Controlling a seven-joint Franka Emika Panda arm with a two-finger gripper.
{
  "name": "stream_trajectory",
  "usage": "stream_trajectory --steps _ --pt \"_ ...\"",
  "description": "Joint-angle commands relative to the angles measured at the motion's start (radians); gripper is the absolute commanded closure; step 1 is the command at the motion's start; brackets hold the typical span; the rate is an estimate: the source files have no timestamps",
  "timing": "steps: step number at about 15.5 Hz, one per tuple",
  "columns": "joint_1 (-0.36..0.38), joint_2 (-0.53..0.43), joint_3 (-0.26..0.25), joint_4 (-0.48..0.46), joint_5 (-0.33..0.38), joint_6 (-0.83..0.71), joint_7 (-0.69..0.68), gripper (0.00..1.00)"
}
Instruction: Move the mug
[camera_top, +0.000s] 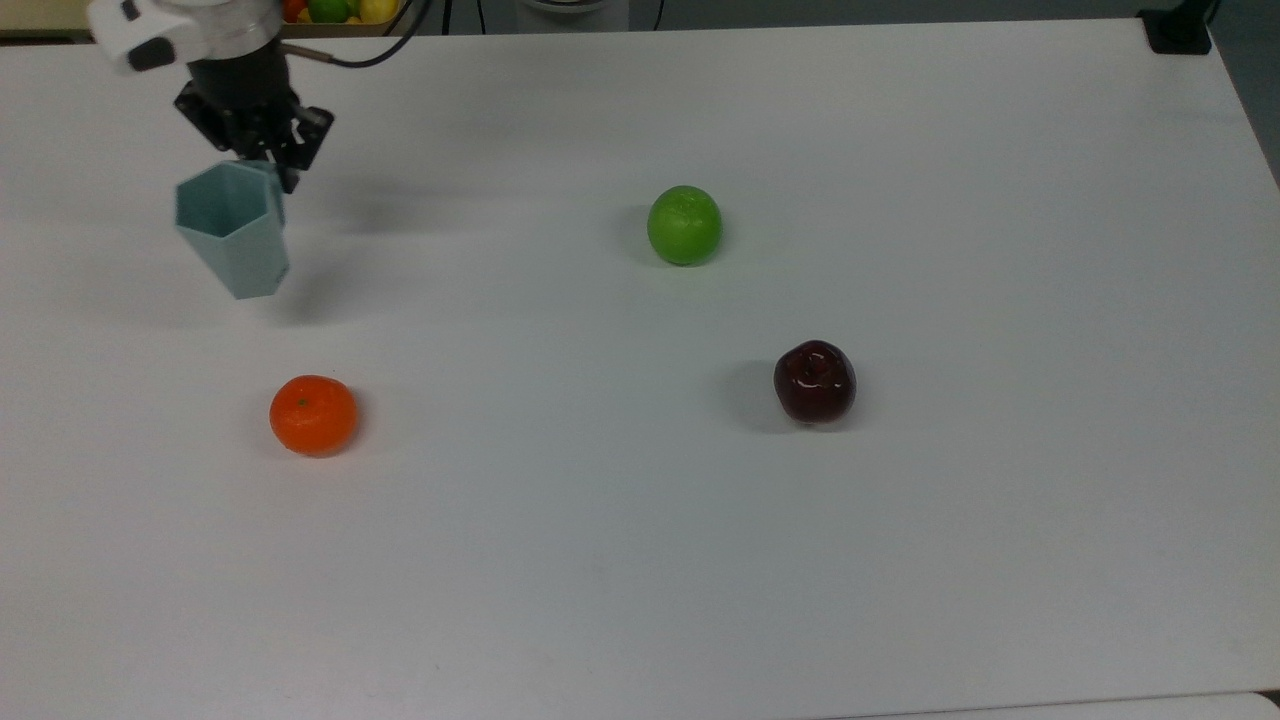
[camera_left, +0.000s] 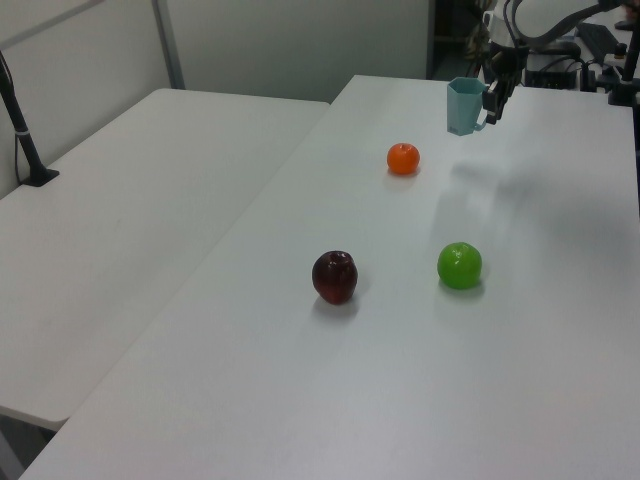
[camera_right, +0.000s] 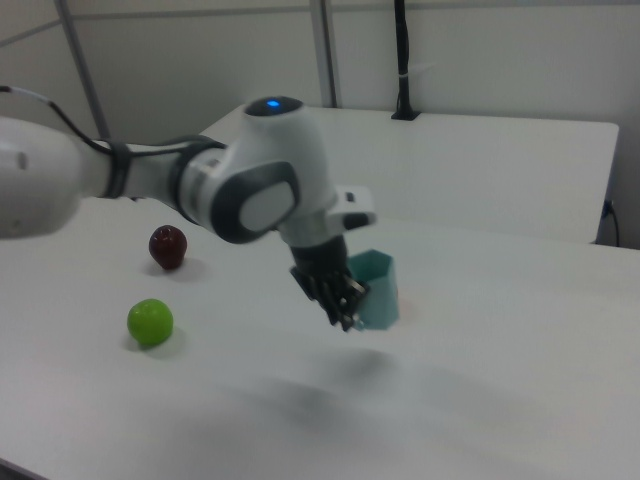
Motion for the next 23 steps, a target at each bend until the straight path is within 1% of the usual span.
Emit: stream_trajectory --steps 1,7,10,13,15,17,18,19,21,22,23 --pt "-0.047 0.128 -0.002 0.102 -0.032 -0.025 -0.038 0.92" --pt "-0.078 0.193 -0.002 0.108 -0.034 0.028 -0.038 0.92" --pt "-0.078 0.195 -0.002 0.108 -0.034 0.029 -0.038 0.91" --pt "-0.078 0.198 -0.002 0.108 -0.034 0.029 -0.035 0.85" --pt "-0.078 0.201 -0.002 0.108 -0.034 0.029 -0.032 0.8" --pt "-0.078 0.207 -0.002 0.108 -0.034 0.029 -0.028 0.65" --pt "-0.078 0.208 -0.002 0.107 -0.034 0.029 -0.029 0.62" --pt "-0.078 0.208 -0.002 0.107 -0.034 0.029 -0.028 0.55" --pt "-0.078 0.208 -0.002 0.107 -0.034 0.029 -0.028 0.29" --pt "-0.078 0.207 -0.002 0.107 -0.032 0.028 -0.026 0.11" --pt "-0.078 0.207 -0.002 0.107 -0.032 0.026 -0.025 0.0"
